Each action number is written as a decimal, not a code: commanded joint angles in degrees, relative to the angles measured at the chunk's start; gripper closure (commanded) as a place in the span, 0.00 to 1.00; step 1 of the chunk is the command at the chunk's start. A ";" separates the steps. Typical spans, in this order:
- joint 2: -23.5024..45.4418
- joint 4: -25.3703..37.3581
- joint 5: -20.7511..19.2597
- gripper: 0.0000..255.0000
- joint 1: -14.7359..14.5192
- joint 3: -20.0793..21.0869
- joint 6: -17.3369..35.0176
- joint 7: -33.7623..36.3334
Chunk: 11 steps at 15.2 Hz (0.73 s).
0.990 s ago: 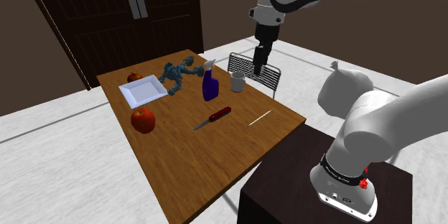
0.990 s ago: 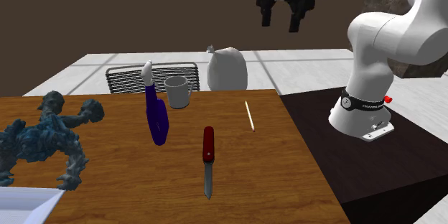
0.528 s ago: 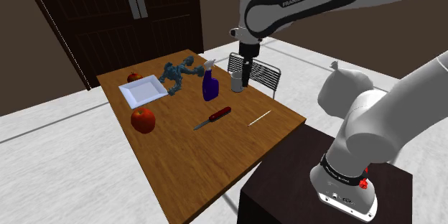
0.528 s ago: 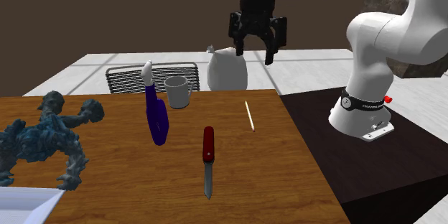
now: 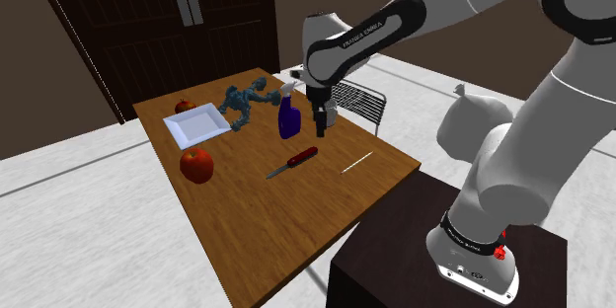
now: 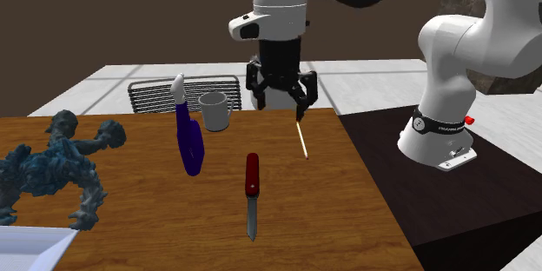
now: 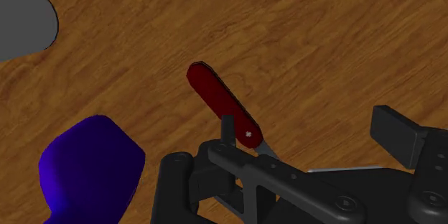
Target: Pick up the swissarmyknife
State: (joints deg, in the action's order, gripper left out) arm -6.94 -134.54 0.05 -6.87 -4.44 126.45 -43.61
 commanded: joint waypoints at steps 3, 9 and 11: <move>8.76 3.18 -0.31 0.00 -1.13 0.64 5.34 -6.50; 21.33 9.39 -1.83 0.00 -2.22 2.46 11.43 -14.74; 25.42 11.74 -2.72 0.00 -2.56 3.16 13.10 -17.09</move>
State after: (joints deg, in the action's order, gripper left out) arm 16.49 -124.06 -2.25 -9.29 -1.64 138.80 -59.32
